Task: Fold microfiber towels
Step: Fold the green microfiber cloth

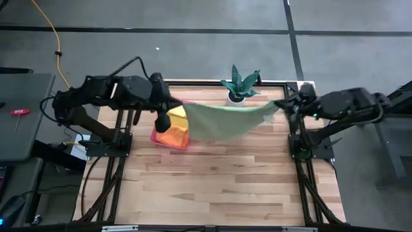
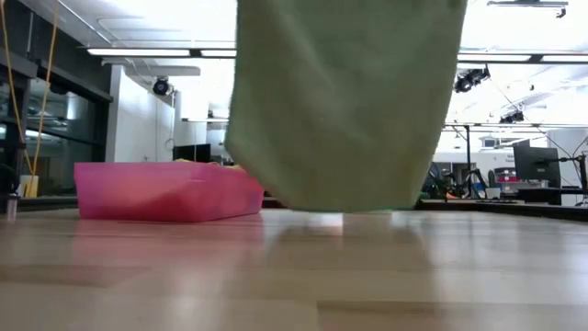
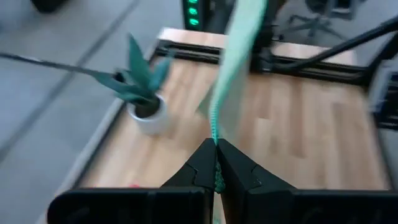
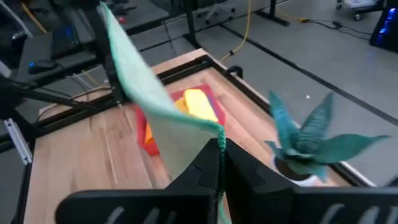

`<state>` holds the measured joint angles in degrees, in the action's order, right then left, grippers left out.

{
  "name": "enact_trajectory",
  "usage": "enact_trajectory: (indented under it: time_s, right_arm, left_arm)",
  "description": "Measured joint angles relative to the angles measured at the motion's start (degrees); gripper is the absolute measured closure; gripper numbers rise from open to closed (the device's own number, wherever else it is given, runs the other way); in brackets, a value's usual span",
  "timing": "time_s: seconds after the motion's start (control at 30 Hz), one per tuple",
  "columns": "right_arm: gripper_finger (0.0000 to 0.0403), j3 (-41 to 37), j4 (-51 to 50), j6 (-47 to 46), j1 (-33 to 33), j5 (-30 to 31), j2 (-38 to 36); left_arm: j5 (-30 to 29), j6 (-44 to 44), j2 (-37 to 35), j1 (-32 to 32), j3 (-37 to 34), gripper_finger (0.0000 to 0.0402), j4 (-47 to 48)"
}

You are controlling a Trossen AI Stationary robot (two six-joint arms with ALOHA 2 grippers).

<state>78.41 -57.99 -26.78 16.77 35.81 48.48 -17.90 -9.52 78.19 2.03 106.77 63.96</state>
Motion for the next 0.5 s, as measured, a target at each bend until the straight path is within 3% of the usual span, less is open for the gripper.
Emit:
enact_trajectory:
  time_s: [0.3, 0.5]
  right_arm:
    - [0.0403, 8.44, -10.46, -0.21, -1.14, 1.46, -0.04]
    - [0.0403, 4.69, -17.46, -5.17, -0.89, -3.59, 1.29]
  left_arm:
    - [-14.36, 15.18, 4.75, 5.87, 0.82, 0.0401, -2.26]
    - [-16.19, 13.07, 9.52, 4.58, 0.8, 0.0401, 0.14]
